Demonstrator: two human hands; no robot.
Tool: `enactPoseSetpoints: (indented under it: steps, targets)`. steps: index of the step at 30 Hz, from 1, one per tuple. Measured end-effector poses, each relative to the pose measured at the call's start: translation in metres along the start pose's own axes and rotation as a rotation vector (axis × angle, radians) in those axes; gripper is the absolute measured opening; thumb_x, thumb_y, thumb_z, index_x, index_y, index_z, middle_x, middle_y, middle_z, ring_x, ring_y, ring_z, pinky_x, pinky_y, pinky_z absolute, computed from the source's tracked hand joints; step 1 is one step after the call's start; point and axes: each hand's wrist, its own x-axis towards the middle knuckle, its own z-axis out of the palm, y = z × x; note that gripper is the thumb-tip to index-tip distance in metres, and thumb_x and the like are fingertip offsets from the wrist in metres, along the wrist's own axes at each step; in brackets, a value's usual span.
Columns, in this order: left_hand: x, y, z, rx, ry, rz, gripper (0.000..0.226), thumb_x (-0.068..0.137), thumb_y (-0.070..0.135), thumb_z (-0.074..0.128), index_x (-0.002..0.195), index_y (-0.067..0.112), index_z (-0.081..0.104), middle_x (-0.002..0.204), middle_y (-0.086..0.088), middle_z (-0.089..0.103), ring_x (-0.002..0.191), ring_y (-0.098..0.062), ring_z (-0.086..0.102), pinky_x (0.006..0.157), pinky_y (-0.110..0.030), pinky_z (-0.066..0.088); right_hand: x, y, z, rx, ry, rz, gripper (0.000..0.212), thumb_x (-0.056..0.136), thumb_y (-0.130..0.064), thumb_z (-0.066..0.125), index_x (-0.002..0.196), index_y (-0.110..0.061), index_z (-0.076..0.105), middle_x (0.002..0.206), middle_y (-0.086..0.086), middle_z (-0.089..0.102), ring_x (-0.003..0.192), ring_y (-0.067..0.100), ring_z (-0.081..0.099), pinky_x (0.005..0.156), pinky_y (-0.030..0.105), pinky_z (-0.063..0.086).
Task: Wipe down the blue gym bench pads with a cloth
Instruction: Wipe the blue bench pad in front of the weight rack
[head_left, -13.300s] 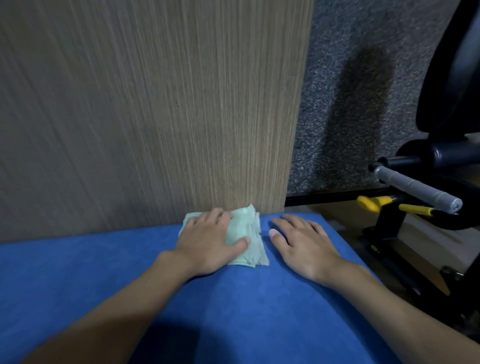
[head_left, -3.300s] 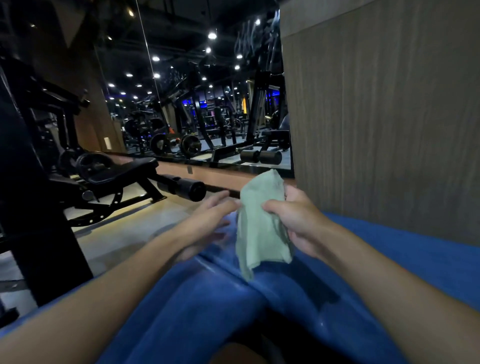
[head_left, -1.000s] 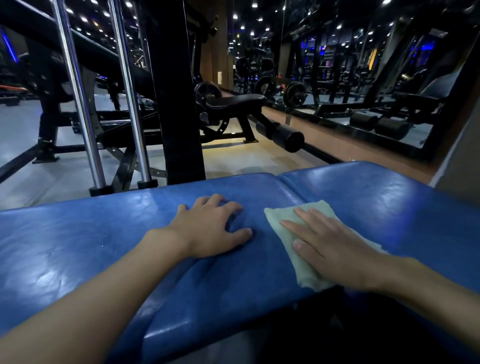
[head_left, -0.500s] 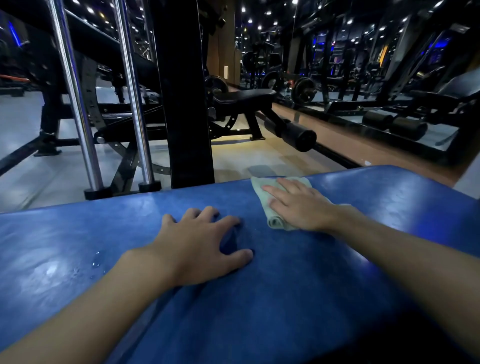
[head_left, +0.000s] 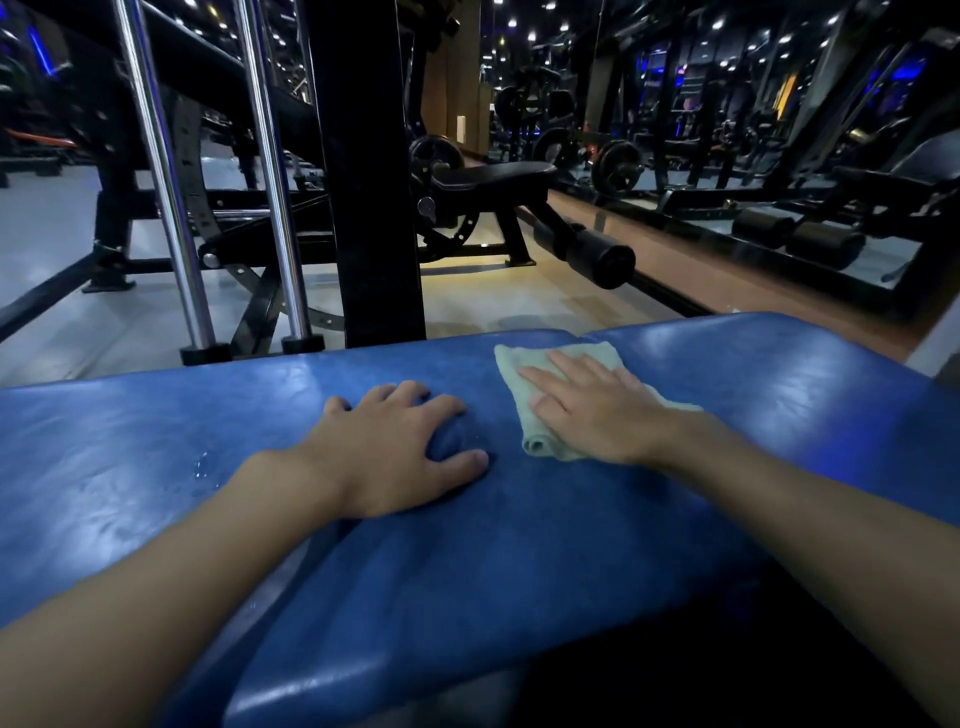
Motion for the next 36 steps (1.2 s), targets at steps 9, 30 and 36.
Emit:
enactPoseSetpoints:
  steps: [9,30,36]
  targets:
    - [-0.011,-0.001,-0.001,0.042,-0.05,-0.024,0.075,0.083,0.085,0.027,0.149,0.049,0.022,0.159,0.006,0.025,0.146,-0.019,0.022,0.112,-0.056,0.023,-0.128,-0.002,0.012,-0.158,0.038,-0.063,0.114,0.049,-0.074,-0.047,0.152,-0.05,-0.004,0.166,-0.009,-0.003,0.152,0.015,-0.005,0.121,0.044,0.003]
    - [-0.021,-0.02,0.002,0.047,-0.025,-0.042,0.082,0.073,0.088,0.012,0.144,0.049,0.023,0.151,0.012,0.029,0.141,-0.016,0.027,0.11,-0.052,0.027,0.075,-0.042,-0.005,0.002,-0.008,0.0,0.056,0.098,-0.053,0.009,0.153,-0.049,0.006,0.166,-0.007,-0.003,0.152,0.02,-0.007,0.12,0.05,-0.006]
    - [-0.02,-0.02,-0.002,0.03,-0.051,-0.053,0.068,0.087,0.08,0.028,0.147,0.049,0.024,0.155,0.01,0.027,0.143,-0.018,0.026,0.112,-0.052,0.024,-0.031,-0.043,0.005,-0.029,0.003,-0.083,0.057,0.096,-0.056,0.003,0.153,-0.049,0.003,0.166,-0.009,-0.005,0.152,0.019,-0.006,0.121,0.05,-0.003]
